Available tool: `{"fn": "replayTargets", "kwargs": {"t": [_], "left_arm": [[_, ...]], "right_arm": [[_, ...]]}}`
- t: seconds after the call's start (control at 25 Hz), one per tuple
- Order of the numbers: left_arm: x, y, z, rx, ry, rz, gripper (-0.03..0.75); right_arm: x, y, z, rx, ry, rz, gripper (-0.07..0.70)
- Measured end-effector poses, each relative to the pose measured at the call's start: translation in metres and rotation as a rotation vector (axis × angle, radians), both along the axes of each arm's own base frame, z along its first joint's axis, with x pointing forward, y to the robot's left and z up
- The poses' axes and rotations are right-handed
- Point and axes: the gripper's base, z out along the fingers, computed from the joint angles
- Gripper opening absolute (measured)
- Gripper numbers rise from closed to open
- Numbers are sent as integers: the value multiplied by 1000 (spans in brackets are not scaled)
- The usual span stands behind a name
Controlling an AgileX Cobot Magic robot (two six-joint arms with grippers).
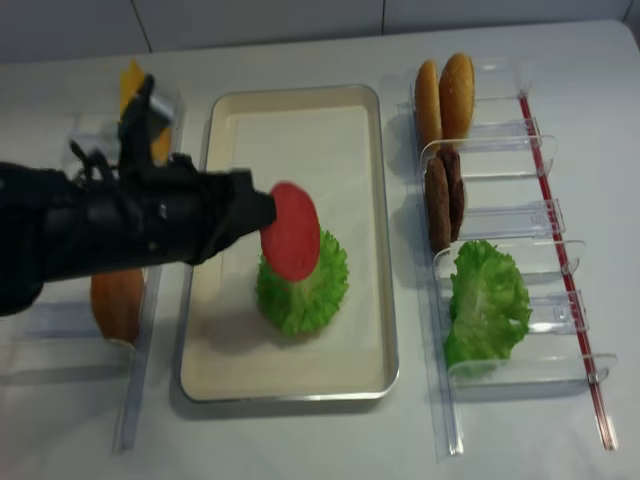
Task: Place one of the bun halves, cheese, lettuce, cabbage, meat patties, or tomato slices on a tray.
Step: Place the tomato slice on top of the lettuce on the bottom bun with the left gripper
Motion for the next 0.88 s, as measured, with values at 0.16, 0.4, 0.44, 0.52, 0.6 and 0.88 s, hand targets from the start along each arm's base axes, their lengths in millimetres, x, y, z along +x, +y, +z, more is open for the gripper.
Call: {"fn": "replayTargets", "kwargs": {"t": [0.16, 0.4, 0.44, 0.52, 0.6, 0.88], "left_arm": [[9, 5, -14, -78, 48, -66, 43], [20, 6, -43, -107, 145, -108, 43], [21, 5, -46, -106, 148, -112, 43], [22, 5, -47, -102, 140, -118, 43], [22, 5, -47, -103, 128, -120, 43], [26, 7, -49, -77, 114, -81, 43]], "right_arm": [[0, 0, 0, 0, 0, 0, 275], [0, 0, 0, 0, 0, 0, 275], [0, 0, 0, 0, 0, 0, 275], [0, 0, 0, 0, 0, 0, 275], [0, 0, 0, 0, 0, 0, 275], [0, 0, 0, 0, 0, 0, 275]]}}
